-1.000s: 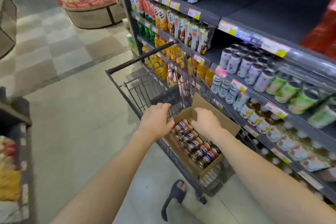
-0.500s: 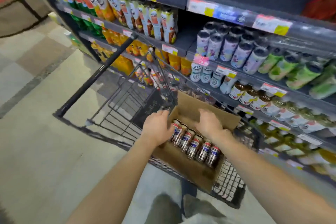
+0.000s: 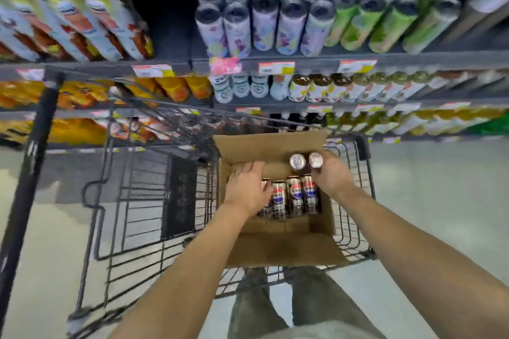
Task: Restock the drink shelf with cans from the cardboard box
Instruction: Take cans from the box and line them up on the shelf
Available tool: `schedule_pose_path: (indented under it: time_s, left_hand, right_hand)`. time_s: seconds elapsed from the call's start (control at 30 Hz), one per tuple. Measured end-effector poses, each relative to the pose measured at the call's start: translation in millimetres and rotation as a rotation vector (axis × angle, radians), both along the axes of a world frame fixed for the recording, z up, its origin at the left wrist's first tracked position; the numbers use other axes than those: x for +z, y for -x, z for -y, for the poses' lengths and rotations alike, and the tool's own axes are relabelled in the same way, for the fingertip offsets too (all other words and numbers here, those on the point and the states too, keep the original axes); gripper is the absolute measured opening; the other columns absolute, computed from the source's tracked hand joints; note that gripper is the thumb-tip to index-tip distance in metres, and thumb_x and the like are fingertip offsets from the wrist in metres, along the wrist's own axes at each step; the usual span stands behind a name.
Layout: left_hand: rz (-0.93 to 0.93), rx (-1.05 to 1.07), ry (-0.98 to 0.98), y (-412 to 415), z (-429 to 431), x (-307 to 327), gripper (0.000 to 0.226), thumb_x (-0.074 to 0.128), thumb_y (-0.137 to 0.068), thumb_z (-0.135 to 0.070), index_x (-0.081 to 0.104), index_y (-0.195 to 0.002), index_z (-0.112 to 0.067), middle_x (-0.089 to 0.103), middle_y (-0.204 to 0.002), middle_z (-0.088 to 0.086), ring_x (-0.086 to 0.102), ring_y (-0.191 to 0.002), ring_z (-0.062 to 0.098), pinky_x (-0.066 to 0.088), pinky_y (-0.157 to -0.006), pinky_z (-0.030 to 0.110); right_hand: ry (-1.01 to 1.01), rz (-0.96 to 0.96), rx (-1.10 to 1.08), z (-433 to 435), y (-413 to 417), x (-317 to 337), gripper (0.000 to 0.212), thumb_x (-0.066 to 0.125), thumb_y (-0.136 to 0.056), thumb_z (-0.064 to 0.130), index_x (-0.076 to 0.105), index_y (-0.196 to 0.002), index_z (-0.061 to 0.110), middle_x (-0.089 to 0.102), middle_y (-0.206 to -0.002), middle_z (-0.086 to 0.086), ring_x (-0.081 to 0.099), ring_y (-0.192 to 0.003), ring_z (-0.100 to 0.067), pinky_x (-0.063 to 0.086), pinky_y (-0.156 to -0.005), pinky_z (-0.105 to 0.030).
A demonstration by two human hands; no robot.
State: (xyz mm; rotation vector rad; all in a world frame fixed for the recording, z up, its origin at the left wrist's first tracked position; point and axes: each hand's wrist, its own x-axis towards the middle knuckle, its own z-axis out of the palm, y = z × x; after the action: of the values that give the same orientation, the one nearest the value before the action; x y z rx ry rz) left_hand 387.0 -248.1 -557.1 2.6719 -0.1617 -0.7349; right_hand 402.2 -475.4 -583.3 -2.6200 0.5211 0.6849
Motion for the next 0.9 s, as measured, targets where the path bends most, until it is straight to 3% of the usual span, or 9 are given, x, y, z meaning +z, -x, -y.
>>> schedule_pose_path:
  time_s: [0.1,0.3,0.4,0.57,0.73,0.9]
  left_hand:
    - [-0.031,-0.046,0.036,-10.2,12.0,-23.5,0.053,0.056,-0.099,-0.043,0.045,-0.146,-0.021,0.059,-0.140,0.004,0.055,-0.128,0.028,0.046,-0.107,0.044]
    - [-0.153,-0.003,0.042,-26.3,42.8,-84.4,0.056,0.061,-0.099,-0.037,0.040,-0.148,-0.021,0.059,-0.137,0.007,0.056,-0.123,0.030,0.049,-0.102,0.047]
    - [-0.186,0.008,0.025,-32.9,59.4,-121.1,0.061,0.064,-0.097,-0.037,0.037,-0.149,-0.021,0.059,-0.136,0.007,0.061,-0.118,0.029,0.053,-0.098,0.046]
    - [-0.212,0.043,0.015,-45.8,89.4,-186.1,0.069,0.075,-0.089,-0.043,0.037,-0.144,-0.024,0.063,-0.130,0.009,0.063,-0.118,0.033,0.055,-0.094,0.045]
    - [-0.207,0.292,0.203,-52.4,117.4,-233.0,0.088,0.090,-0.069,-0.054,0.044,-0.137,-0.022,0.069,-0.128,0.004,0.065,-0.118,0.030,0.055,-0.097,0.046]
    - [-0.111,0.509,0.377,-44.0,131.9,-250.0,0.067,0.093,-0.071,-0.044,0.059,-0.124,-0.022,0.073,-0.120,-0.001,0.068,-0.111,0.021,0.047,-0.084,0.027]
  right_hand:
    - [-0.008,-0.011,-0.065,12.5,0.5,-21.9,0.058,0.064,-0.079,0.015,0.055,-0.135,0.018,0.064,-0.124,-0.010,0.060,-0.114,-0.032,0.054,-0.093,-0.041]
    - [0.006,-0.071,-0.119,30.2,-12.4,-79.9,0.050,0.066,-0.079,0.022,0.054,-0.127,0.014,0.061,-0.126,-0.012,0.056,-0.117,-0.033,0.050,-0.099,-0.044]
    - [0.079,-0.094,-0.052,32.7,-18.7,-105.9,0.069,0.074,-0.081,0.032,0.045,-0.141,0.014,0.050,-0.136,-0.013,0.048,-0.126,-0.033,0.042,-0.109,-0.042]
    - [0.165,-0.061,-0.005,42.6,-24.5,-158.0,0.095,0.082,-0.074,0.046,0.034,-0.149,0.015,0.037,-0.144,-0.017,0.041,-0.128,-0.036,0.036,-0.110,-0.043]
    - [0.086,0.146,-0.065,58.0,-14.9,-191.6,0.080,0.084,-0.073,0.037,0.042,-0.140,0.024,0.038,-0.149,-0.016,0.041,-0.130,-0.038,0.037,-0.111,-0.047]
    - [0.007,0.272,-0.080,65.0,-3.6,-204.8,0.075,0.085,-0.073,0.042,0.049,-0.138,0.032,0.026,-0.160,-0.013,0.034,-0.139,-0.037,0.034,-0.115,-0.047]
